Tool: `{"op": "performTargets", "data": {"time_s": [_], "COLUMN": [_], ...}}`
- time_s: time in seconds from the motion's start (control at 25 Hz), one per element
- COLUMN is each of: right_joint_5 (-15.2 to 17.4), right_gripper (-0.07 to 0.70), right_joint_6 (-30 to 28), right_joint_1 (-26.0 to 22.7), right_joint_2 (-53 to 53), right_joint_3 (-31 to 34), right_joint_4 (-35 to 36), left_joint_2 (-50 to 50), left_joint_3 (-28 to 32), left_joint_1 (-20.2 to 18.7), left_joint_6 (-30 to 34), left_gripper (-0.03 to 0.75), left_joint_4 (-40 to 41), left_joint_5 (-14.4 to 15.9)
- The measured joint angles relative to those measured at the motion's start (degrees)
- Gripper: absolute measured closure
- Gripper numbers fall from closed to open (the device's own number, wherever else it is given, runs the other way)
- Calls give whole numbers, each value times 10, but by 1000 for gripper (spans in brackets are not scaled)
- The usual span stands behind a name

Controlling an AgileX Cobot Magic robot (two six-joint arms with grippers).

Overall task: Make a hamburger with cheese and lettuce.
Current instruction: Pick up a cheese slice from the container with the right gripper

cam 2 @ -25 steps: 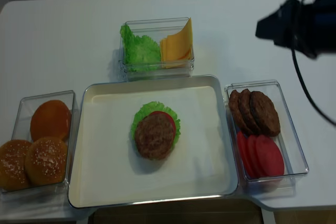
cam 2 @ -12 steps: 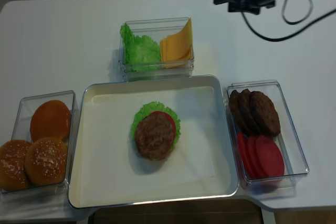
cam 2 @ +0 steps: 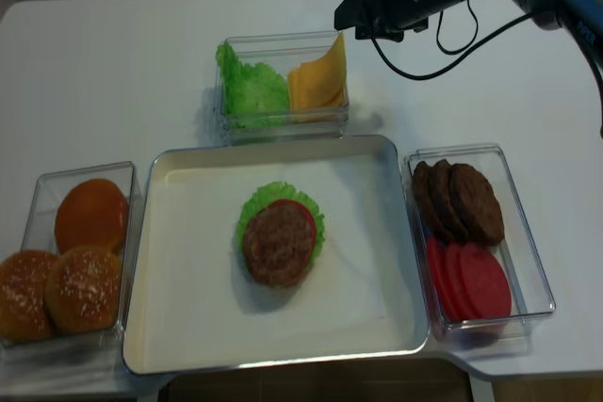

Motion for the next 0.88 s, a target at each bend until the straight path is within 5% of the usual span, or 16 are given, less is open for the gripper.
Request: {"op": "performTargets", "data": {"time_s": [0.48, 0.88], "right_joint_5": [-23, -24], "right_gripper": [313, 510], "right_joint_6": [11, 11], "right_joint_1": [0, 0], "right_joint_2": [44, 47], "right_joint_3": [-3, -4], "right_joint_4": [4, 18], "left_joint_2": [0, 0], "left_joint_3": [0, 0], "left_joint_1": [0, 0], "left_joint_6": [0, 0], "left_gripper": [428, 428], "left_joint_4": [0, 0], "left_joint_5": [0, 0]}}
